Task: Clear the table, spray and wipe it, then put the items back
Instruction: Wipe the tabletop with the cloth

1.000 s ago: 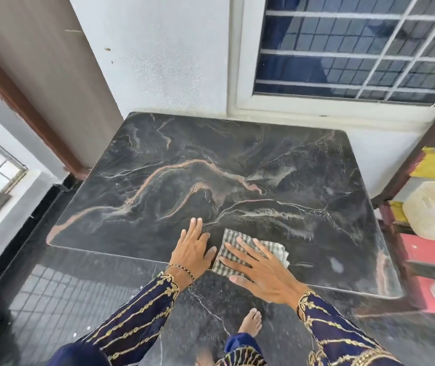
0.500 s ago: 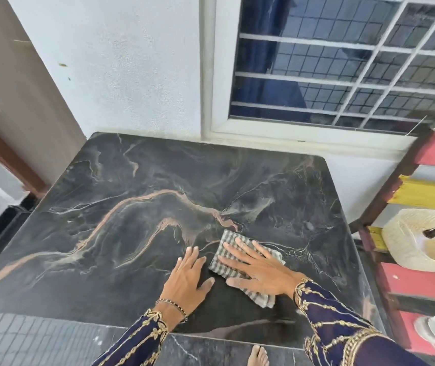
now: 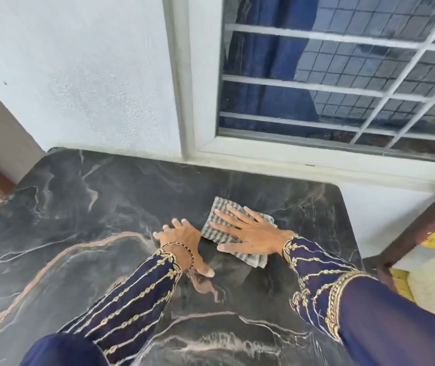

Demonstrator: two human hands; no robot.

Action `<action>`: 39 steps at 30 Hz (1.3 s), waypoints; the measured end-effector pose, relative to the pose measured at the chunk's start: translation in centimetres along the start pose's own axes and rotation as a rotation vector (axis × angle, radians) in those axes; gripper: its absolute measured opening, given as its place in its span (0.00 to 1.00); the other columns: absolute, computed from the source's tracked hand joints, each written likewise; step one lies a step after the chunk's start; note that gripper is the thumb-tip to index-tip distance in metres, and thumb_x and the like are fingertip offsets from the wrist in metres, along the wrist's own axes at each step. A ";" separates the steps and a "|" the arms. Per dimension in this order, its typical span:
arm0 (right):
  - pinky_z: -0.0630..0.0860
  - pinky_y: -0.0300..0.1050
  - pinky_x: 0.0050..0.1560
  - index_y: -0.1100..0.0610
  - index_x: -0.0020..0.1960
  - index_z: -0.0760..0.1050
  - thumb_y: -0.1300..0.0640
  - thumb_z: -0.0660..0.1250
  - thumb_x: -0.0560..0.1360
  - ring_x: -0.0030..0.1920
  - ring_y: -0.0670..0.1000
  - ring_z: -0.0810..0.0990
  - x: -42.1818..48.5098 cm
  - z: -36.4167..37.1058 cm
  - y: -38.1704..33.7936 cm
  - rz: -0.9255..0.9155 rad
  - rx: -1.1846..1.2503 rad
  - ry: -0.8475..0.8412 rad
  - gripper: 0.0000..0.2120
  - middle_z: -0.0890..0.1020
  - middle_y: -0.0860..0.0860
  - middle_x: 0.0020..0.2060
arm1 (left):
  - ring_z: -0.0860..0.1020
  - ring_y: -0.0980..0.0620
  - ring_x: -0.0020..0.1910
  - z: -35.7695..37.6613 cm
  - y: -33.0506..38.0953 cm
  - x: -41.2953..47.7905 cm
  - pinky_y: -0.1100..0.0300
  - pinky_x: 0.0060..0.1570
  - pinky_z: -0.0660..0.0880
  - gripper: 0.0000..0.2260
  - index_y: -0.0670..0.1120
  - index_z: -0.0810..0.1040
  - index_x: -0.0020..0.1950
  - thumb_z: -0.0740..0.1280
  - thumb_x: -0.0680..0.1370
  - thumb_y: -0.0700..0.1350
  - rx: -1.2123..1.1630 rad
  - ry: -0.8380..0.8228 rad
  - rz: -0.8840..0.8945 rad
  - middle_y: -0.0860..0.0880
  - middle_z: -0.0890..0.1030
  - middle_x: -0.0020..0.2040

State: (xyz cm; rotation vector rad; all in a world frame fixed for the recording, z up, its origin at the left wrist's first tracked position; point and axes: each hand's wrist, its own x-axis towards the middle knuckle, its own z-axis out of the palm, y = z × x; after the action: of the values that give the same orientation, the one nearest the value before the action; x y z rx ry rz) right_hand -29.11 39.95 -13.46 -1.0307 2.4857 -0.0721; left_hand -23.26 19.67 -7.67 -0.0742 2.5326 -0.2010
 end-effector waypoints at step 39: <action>0.28 0.56 0.78 0.31 0.78 0.34 0.30 0.38 0.80 0.79 0.46 0.28 -6.0 4.9 -3.2 0.161 0.078 0.170 0.28 0.32 0.37 0.79 | 0.55 0.45 0.77 3.8 0.8 -3.4 0.43 0.74 0.56 0.41 0.43 0.54 0.77 0.69 0.73 0.59 -0.217 0.234 0.114 0.43 0.56 0.78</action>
State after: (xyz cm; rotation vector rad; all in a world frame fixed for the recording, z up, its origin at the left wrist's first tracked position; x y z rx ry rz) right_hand -21.19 42.33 -14.89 -0.8197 2.6865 -0.2134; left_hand -18.30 20.27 -8.99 0.0090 2.7738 0.1185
